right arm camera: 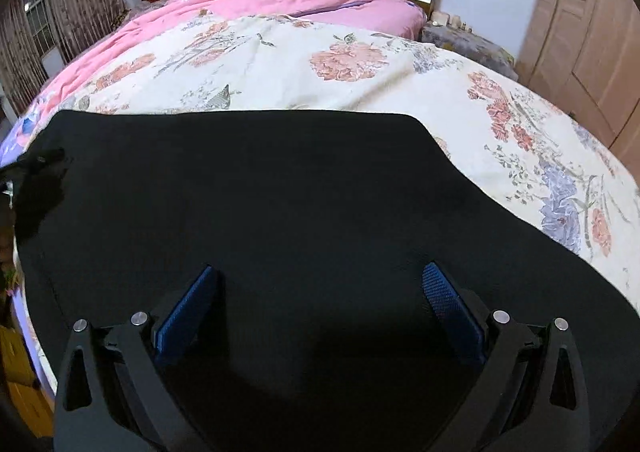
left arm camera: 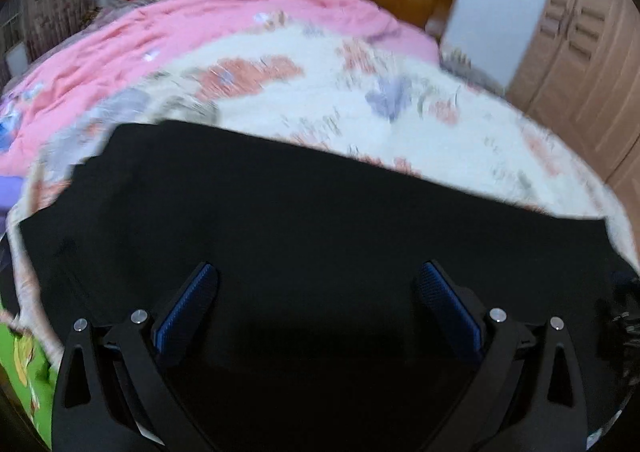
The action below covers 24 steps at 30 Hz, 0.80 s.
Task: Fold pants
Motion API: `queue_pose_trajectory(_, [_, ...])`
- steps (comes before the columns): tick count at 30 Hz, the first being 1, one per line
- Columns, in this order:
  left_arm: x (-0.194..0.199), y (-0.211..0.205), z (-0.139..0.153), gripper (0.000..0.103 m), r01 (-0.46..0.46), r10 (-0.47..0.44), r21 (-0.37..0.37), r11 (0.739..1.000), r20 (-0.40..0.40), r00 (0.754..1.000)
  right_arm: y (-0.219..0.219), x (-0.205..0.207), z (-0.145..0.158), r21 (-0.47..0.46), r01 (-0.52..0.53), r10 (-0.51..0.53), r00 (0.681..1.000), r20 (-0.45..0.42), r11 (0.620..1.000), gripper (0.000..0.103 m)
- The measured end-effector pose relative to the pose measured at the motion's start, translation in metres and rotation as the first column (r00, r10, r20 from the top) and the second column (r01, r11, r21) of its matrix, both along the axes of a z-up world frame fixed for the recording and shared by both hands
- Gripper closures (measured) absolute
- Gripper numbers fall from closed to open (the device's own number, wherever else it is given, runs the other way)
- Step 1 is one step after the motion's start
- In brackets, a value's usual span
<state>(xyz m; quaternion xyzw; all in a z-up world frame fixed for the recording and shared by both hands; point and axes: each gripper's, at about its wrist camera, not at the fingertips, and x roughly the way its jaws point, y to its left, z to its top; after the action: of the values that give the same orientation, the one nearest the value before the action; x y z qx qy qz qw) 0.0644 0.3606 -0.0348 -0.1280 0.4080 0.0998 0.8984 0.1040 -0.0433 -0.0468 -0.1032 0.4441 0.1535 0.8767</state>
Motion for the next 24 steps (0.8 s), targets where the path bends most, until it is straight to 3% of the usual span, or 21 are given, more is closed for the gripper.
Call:
queue_pose_trajectory(2, [-0.029,0.015,0.015,0.002,-0.025,0.029,-0.045,0.999,0.078,0.997,0.011,-0.002,0.006,-0.042,0.024,-0.022,0.999,0.045,0.999,0.005])
queue_pose_trajectory(4, [-0.058,0.038,0.023,0.002,-0.118,0.122,-0.044,0.992,0.114,0.986,0.035,0.006,0.018,-0.006,-0.031,0.031,0.997,0.075,1.000,0.005])
queue_pose_trajectory(6, [-0.084,0.067,0.021,0.002,-0.309,0.307,0.077,0.948,0.046,0.951,0.072,0.002,0.031,0.027,-0.136,0.133,0.987,0.092,0.990,0.005])
queue_pose_trajectory(7, [-0.098,0.084,0.017,0.002,-0.408,0.415,0.171,0.897,-0.006,0.910,0.102,-0.003,0.035,0.030,-0.218,0.215,0.973,0.086,0.975,0.005])
queue_pose_trajectory(9, [-0.120,0.104,0.012,0.002,-0.471,0.488,0.204,0.858,-0.040,0.872,0.160,-0.018,0.037,0.006,-0.382,0.381,0.922,0.073,0.924,0.005])
queue_pose_trajectory(11, [-0.148,0.125,0.007,0.002,-0.519,0.529,0.126,0.846,-0.064,0.846,0.223,-0.040,0.036,-0.029,-0.534,0.534,0.841,0.084,0.845,0.005])
queue_pose_trajectory(13, [-0.165,0.132,0.005,0.002,-0.547,0.554,0.099,0.831,-0.075,0.829,0.279,-0.060,0.033,-0.043,-0.646,0.647,0.757,0.086,0.762,0.005])
queue_pose_trajectory(16, [-0.180,0.136,-0.001,0.002,-0.537,0.543,0.082,0.840,-0.098,0.834,0.346,-0.082,0.026,-0.066,-0.736,0.739,0.669,0.081,0.674,0.007])
queue_pose_trajectory(18, [-0.186,0.137,-0.007,0.002,-0.526,0.526,0.030,0.850,-0.106,0.844,0.382,-0.090,0.019,-0.095,-0.771,0.777,0.624,0.082,0.629,0.017])
queue_pose_trajectory(20, [-0.190,0.140,-0.013,0.002,-0.509,0.504,-0.033,0.860,-0.105,0.858,0.406,-0.093,0.010,-0.122,-0.776,0.786,0.615,0.069,0.618,0.025])
queue_pose_trajectory(24, [-0.193,0.142,-0.020,0.002,-0.455,0.448,-0.192,0.870,-0.080,0.890,0.427,-0.090,-0.005,-0.180,-0.759,0.776,0.630,0.044,0.626,0.025])
